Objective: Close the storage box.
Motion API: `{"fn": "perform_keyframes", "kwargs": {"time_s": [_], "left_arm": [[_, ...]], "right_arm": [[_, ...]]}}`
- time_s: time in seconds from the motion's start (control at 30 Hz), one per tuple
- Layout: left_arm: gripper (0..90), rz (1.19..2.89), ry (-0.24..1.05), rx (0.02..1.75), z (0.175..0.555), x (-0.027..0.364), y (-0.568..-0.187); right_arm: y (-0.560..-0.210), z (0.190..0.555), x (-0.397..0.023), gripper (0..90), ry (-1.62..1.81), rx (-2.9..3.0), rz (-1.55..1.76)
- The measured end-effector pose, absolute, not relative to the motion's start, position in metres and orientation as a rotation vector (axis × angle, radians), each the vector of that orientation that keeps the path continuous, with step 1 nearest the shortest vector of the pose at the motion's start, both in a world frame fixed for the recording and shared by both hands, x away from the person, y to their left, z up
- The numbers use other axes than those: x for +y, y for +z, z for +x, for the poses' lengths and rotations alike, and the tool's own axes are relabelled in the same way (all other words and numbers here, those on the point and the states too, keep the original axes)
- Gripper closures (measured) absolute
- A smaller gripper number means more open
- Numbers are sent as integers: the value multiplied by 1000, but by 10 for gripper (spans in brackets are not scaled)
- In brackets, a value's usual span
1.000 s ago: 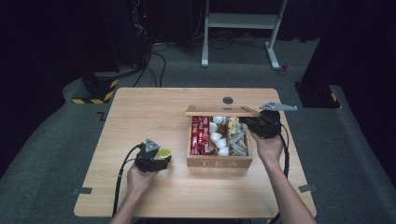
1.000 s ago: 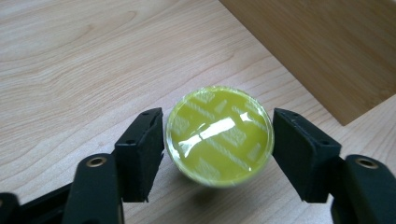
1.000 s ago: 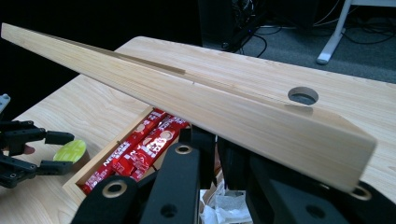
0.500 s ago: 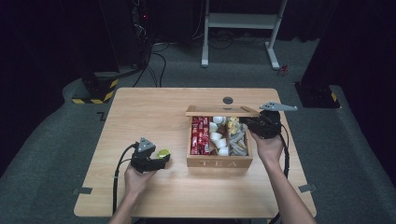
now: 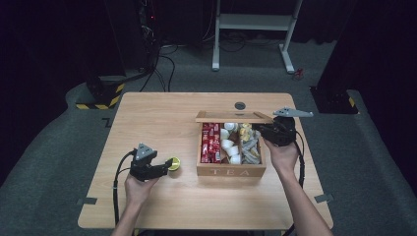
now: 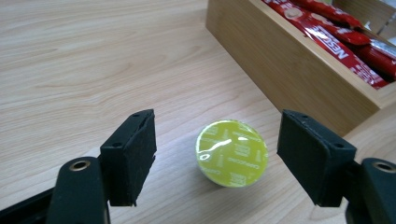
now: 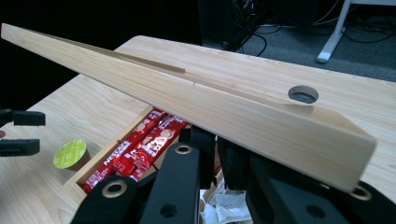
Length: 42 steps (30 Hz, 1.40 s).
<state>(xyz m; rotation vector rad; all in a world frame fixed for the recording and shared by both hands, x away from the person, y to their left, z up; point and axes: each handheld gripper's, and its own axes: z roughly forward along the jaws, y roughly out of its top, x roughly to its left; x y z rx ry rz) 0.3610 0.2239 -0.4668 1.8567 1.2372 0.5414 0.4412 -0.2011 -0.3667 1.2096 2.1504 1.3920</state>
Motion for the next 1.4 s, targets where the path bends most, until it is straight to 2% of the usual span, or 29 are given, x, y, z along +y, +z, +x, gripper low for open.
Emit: {"fn": "perform_keyframes", "kwargs": {"time_s": [0.73, 1.4], "left_arm": [[299, 1806, 577, 1387, 348, 276, -486], [286, 1901, 620, 1478, 350, 283, -515]], "right_arm": [[-367, 439, -201, 849, 1403, 2148, 1221], [-369, 437, -200, 851, 1403, 2142, 1218]]}}
